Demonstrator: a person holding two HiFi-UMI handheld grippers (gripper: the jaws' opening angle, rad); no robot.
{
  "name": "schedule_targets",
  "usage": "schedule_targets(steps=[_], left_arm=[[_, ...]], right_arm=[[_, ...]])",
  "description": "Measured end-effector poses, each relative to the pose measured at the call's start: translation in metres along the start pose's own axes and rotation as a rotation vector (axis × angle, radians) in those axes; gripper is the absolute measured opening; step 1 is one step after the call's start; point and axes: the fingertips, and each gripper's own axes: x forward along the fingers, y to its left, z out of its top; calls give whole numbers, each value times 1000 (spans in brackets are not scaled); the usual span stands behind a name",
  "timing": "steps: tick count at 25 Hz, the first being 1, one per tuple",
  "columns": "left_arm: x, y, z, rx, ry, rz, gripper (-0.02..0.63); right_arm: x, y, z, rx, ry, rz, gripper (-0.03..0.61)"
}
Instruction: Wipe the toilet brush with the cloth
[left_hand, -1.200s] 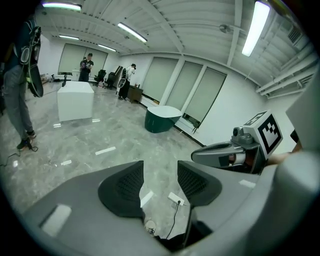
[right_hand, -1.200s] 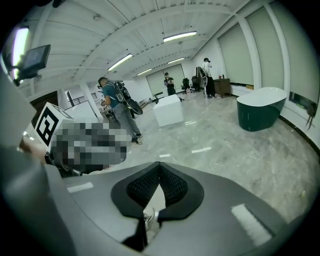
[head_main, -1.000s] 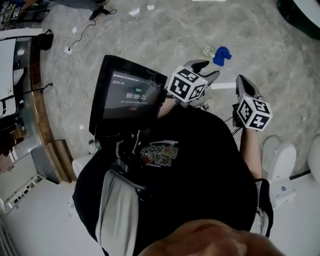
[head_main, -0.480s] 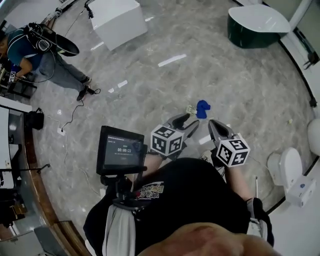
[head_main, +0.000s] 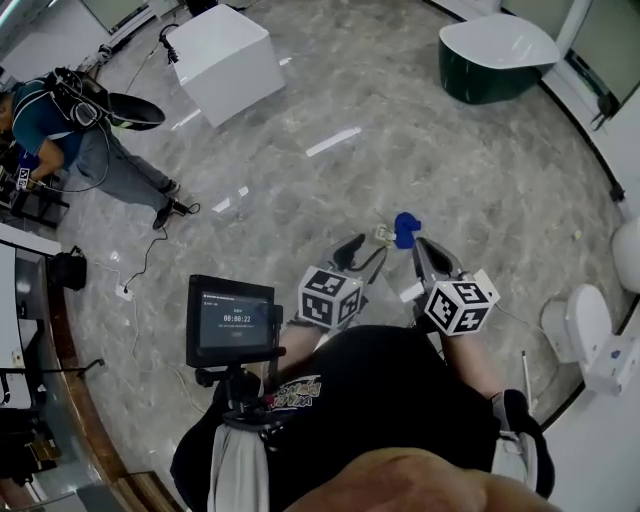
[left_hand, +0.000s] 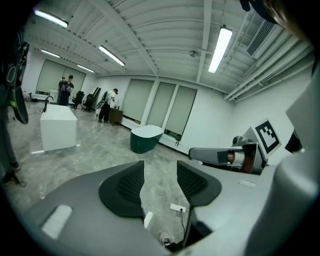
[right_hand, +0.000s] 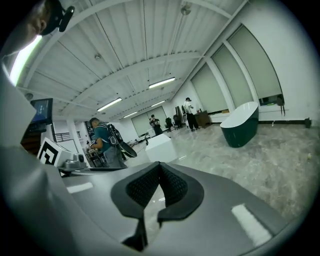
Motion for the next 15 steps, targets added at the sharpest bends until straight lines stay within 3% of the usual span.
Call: schedule_targets(steps=[7,15], left_arm=[[-10,-2,-6,55,-8,-12,196],[-81,7,-14,104,-70,-31,192]], right_arm=[[2,16,-14,-49,-21,-34,0],[-16,82,-41,-59,-31,-85,2]])
